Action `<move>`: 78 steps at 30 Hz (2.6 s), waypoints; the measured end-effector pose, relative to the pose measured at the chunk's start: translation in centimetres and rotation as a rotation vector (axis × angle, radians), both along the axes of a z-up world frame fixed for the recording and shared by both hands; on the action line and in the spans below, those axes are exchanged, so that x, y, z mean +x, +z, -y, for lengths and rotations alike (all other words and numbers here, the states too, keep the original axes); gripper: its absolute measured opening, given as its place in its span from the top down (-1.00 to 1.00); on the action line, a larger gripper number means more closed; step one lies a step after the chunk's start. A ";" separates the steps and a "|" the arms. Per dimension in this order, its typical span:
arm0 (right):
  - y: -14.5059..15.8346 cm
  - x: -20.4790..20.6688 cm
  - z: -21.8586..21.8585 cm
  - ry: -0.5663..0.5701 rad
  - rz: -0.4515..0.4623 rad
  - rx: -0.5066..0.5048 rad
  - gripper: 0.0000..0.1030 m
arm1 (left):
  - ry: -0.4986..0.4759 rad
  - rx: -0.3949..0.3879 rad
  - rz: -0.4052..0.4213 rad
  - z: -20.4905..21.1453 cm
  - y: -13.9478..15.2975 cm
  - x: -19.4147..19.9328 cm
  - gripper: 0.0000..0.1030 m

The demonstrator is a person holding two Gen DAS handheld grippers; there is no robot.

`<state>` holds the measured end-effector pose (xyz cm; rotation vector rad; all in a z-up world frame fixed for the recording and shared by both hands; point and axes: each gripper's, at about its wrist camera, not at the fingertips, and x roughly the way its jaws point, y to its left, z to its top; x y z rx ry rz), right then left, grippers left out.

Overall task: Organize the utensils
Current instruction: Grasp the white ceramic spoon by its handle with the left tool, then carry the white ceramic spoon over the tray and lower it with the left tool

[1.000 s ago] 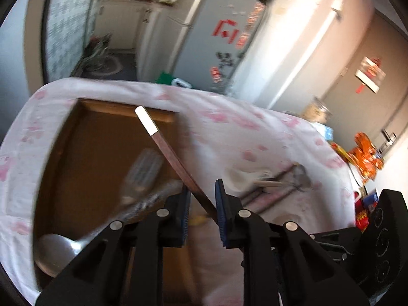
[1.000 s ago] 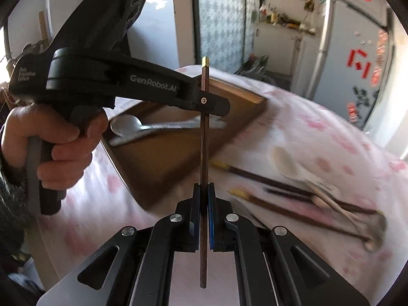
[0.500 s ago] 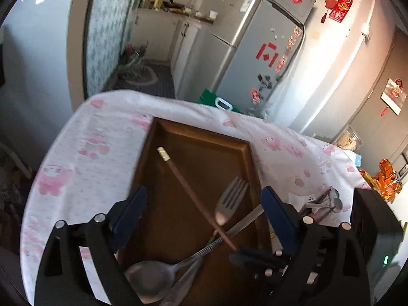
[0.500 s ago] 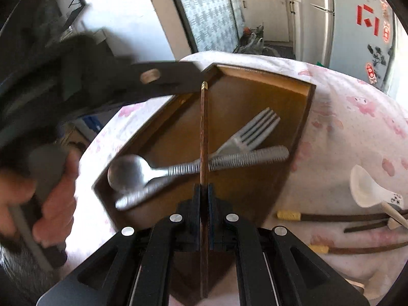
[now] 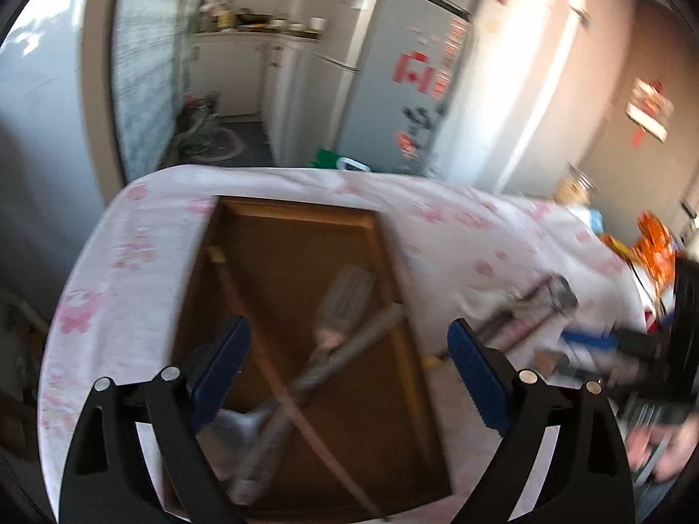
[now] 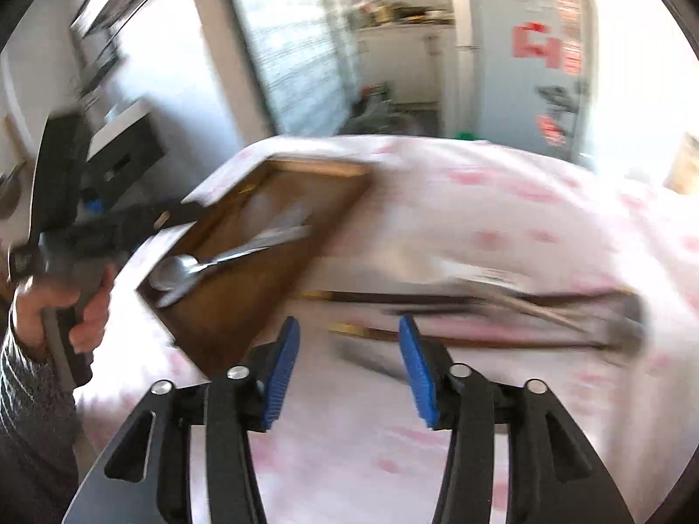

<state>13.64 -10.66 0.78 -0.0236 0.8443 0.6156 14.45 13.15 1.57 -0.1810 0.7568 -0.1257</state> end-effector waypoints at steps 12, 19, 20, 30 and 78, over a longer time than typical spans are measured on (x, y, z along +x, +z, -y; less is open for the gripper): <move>-2.0 3.6 8.5 -0.110 -0.047 0.134 -0.03 | -0.132 0.132 -0.106 10.9 -2.7 5.6 -0.80; -2.8 5.6 7.4 -0.064 -0.058 0.162 -0.01 | -0.034 0.222 -0.189 11.5 -4.9 9.8 -0.78; -2.8 5.8 7.2 -0.062 -0.057 0.160 -0.01 | -0.021 0.239 -0.198 11.4 -5.1 10.1 -0.78; -3.4 6.3 7.0 -0.059 -0.063 0.197 -0.01 | 0.005 0.222 -0.204 10.2 -3.8 10.4 -0.78; -6.2 4.6 -3.5 0.266 0.283 -0.331 0.02 | -0.279 0.211 -0.019 13.1 -3.4 4.2 0.91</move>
